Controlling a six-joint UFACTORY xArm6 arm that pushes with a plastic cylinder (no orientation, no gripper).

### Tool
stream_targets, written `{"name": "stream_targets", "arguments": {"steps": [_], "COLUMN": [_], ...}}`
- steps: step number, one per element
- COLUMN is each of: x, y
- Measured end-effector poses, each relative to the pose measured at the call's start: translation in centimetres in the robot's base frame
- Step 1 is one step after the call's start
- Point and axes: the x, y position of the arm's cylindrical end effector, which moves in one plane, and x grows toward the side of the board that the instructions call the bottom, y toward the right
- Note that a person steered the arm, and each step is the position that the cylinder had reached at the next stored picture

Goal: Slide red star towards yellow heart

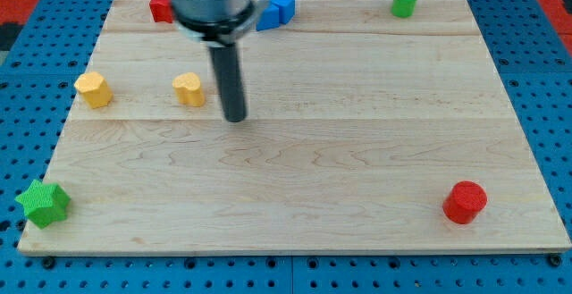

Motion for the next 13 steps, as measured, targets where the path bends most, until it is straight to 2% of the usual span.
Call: {"name": "stream_targets", "arguments": {"steps": [1, 2, 3, 4, 5, 6, 7, 8, 9, 10, 11, 12, 13], "x": [-3.8, -3.3, -3.7, -4.6, -10.7, -13.4, -21.5, -24.4, -24.3, -24.3, -22.9, -19.8, -21.1], "y": [-5.5, -12.0, -15.5, -15.2, -14.9, -18.7, -19.5, -21.5, -20.8, -12.4, -8.5, -8.8, -11.9]}}
